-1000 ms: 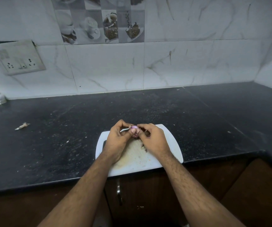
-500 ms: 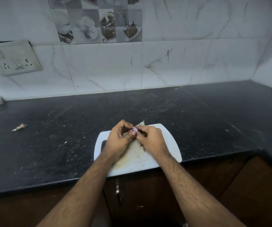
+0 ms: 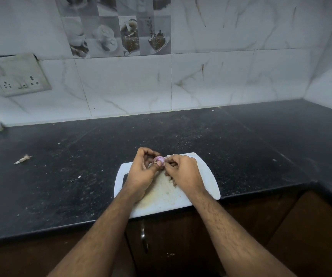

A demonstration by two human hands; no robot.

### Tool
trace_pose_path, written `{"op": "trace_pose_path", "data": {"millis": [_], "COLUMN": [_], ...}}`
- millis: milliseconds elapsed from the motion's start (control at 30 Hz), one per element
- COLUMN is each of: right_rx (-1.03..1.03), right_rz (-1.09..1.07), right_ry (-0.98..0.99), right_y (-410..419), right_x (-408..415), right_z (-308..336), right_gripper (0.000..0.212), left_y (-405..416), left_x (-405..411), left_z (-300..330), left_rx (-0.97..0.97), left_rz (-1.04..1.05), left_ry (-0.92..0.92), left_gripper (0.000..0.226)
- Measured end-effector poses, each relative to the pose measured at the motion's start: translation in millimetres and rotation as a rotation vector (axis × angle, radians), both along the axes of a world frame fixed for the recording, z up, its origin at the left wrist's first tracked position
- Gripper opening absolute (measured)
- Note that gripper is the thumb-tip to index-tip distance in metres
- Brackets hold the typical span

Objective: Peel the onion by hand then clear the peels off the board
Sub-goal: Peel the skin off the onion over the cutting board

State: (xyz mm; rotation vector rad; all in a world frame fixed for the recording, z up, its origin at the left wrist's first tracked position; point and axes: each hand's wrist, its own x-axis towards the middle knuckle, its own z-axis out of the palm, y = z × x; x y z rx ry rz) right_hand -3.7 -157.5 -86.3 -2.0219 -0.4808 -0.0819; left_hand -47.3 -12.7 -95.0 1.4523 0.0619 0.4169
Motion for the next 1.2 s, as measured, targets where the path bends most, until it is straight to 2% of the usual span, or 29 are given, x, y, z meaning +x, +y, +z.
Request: {"op": "trace_pose_path", "data": {"millis": [133, 233, 300, 400, 500, 567, 700, 900, 1033, 1200], "right_rx": [0.093, 0.028, 0.004, -0.003, -0.019, 0.017, 0.110, 0.202, 0.182, 0.088], "right_rz": [0.028, 0.055, 0.076, 0.088, 0.084, 0.112, 0.160, 0.166, 0.130, 0.064], "right_ry": [0.002, -0.065, -0.057, -0.046, -0.049, 0.003, 0.057, 0.163, 0.173, 0.077], "right_y": [-3, -1, -1, 0, -2, -3, -7, -8, -7, -5], "right_x": [2, 7, 10, 10, 9, 8, 6, 11, 14, 9], "right_z": [1, -1, -3, -4, -4, -5, -2, -4, -6, -7], "right_gripper": [0.015, 0.030, 0.033, 0.034, 0.039, 0.037, 0.025, 0.007, 0.010, 0.013], "left_y": [4, 6, 5, 5, 3, 2, 4, 6, 8, 8], "left_x": [1, 4, 5, 6, 3, 1, 0, 3, 3, 3], "left_z": [2, -1, -3, -5, -3, -3, -2, -3, -4, -4], "left_rx": [-0.116, -0.131, -0.123, -0.022, 0.130, 0.113, -0.070, -0.098, -0.097, -0.076], "left_rz": [-0.047, -0.112, -0.104, 0.011, 0.053, 0.051, 0.000, -0.089, -0.125, -0.155], "left_ry": [0.019, 0.034, 0.049, 0.074, 0.079, 0.065, 0.032, -0.001, 0.005, 0.013], "left_gripper": [0.029, 0.033, 0.037, 0.035, 0.018, 0.016, 0.021, 0.007, 0.008, 0.009]}}
